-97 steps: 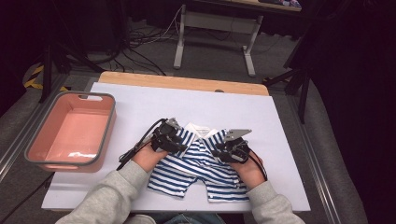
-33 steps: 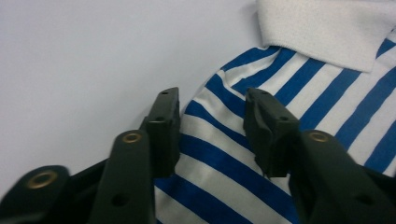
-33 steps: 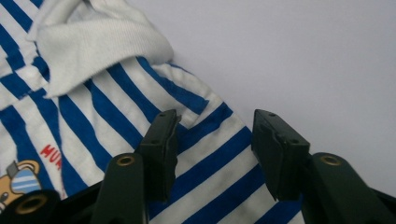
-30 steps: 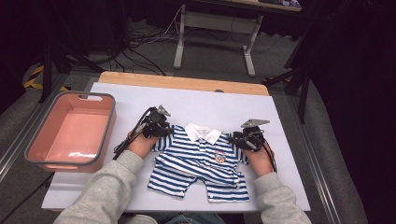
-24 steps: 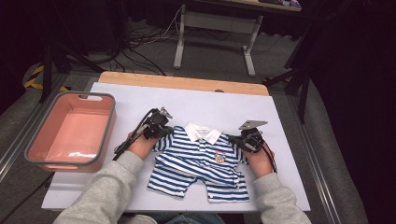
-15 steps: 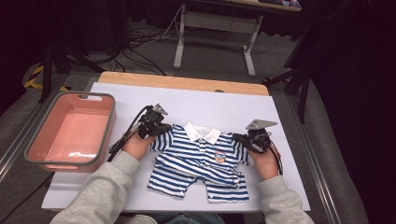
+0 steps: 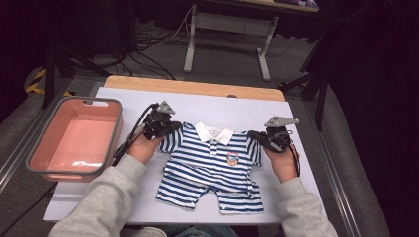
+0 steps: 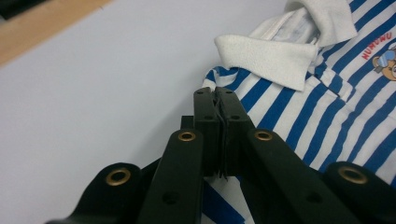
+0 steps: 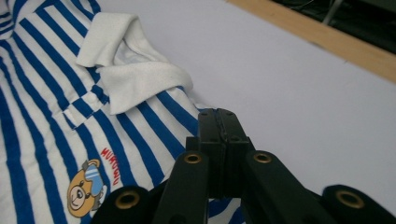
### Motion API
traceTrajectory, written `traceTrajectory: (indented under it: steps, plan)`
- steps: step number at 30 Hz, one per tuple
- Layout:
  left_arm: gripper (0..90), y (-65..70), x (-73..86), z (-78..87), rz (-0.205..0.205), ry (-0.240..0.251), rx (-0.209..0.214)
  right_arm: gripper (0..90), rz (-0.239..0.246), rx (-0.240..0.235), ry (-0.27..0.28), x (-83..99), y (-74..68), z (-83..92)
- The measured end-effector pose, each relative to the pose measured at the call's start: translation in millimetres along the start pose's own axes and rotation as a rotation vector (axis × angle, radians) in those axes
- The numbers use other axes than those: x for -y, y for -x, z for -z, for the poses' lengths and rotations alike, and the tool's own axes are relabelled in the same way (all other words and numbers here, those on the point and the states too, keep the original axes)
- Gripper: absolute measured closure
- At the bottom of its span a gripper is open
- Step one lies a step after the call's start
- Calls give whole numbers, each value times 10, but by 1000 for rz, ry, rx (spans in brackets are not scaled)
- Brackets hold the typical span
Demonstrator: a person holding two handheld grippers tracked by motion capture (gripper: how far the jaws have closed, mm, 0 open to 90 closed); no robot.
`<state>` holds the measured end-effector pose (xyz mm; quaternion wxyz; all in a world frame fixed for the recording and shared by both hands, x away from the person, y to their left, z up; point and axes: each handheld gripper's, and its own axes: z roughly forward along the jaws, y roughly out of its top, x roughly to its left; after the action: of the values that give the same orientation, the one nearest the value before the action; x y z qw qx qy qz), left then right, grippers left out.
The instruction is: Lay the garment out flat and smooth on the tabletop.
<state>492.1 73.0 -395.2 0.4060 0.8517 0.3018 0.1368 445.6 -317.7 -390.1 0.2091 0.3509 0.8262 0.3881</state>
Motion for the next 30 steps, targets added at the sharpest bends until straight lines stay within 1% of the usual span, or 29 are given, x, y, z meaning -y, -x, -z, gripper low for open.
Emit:
traceTrajectory:
  steps: [1, 2, 3, 4, 5, 6, 7, 8, 9, 10, 11, 13, 15, 16, 17, 19, 20, 21, 22, 23, 24, 25, 26, 27, 28, 29, 30]
  plan:
    - [876, -115, -90, -12, 13, 61, -20, 900, -14, 44, 27, -106, 108, -64]
    - [863, -182, -120, -19, 29, 101, -33, 891, -28, 67, 54, -146, 164, -96]
    - [752, -182, -120, -19, 29, 101, -33, 794, -46, 96, 87, -170, 208, -130]
    - [752, -243, -126, -31, 71, 137, -53, 794, -46, 96, 87, -170, 208, -130]
    - [579, -304, -114, -34, 114, 161, -53, 609, -62, 128, 106, -179, 243, -168]
    - [494, -358, -52, -33, 173, 142, -53, 494, -90, 143, 94, -157, 253, -227]
    - [431, -361, -8, -34, 178, 118, -65, 486, -90, 125, 72, -134, 229, -238]
    - [422, -361, -8, -34, 178, 118, -65, 486, -90, 125, 72, -134, 229, -238]
    - [422, -358, 64, -32, 173, 95, -51, 483, -74, 118, 56, -99, 192, -239]
    - [459, -343, 118, -31, 180, 69, -39, 498, -55, 112, 48, -47, 145, -227]
    - [469, -333, 170, -27, 182, 50, -35, 503, -54, 100, 40, -5, 118, -215]
    - [462, -305, 257, -19, 207, 39, 12, 525, -70, 72, 31, 73, 84, -190]
    - [461, -261, 328, -8, 218, 14, 35, 533, -77, 51, 25, 125, 63, -163]
    - [456, -236, 358, 6, 210, 16, 48, 536, -79, 43, 21, 149, 48, -143]
    - [447, -203, 384, 22, 213, 11, 70, 539, -80, 32, 22, 169, 36, -120]
    - [434, -145, 430, 67, 206, 6, 98, 541, -95, -4, 21, 206, 3, -57]
    - [419, -116, 453, 97, 202, 4, 111, 544, -91, -24, 29, 237, -36, 1]
    - [416, -59, 494, 161, 195, -4, 132, 551, -89, -37, 34, 255, -59, 38]
    - [416, -59, 494, 161, 195, -4, 132, 551, -89, -37, 34, 255, -59, 38]
    - [416, -10, 537, 227, 184, -6, 157, 560, -84, -59, 35, 293, -106, 102]
    - [418, -10, 537, 227, 184, -6, 157, 560, -84, -59, 35, 293, -106, 102]
    - [418, 19, 559, 249, 185, -17, 176, 560, -79, -68, 30, 311, -127, 124]
    - [440, 46, 581, 246, 184, -46, 196, 567, -71, -80, 11, 347, -160, 147]
    - [457, 46, 581, 246, 184, -46, 196, 568, -67, -84, -7, 363, -176, 141]
    - [457, 53, 589, 231, 182, -62, 197, 568, -67, -84, -7, 363, -176, 141]
    - [469, 60, 596, 201, 188, -83, 206, 570, -56, -79, -31, 378, -186, 123]
    - [479, 56, 600, 177, 191, -91, 216, 572, -45, -73, -59, 397, -197, 95]
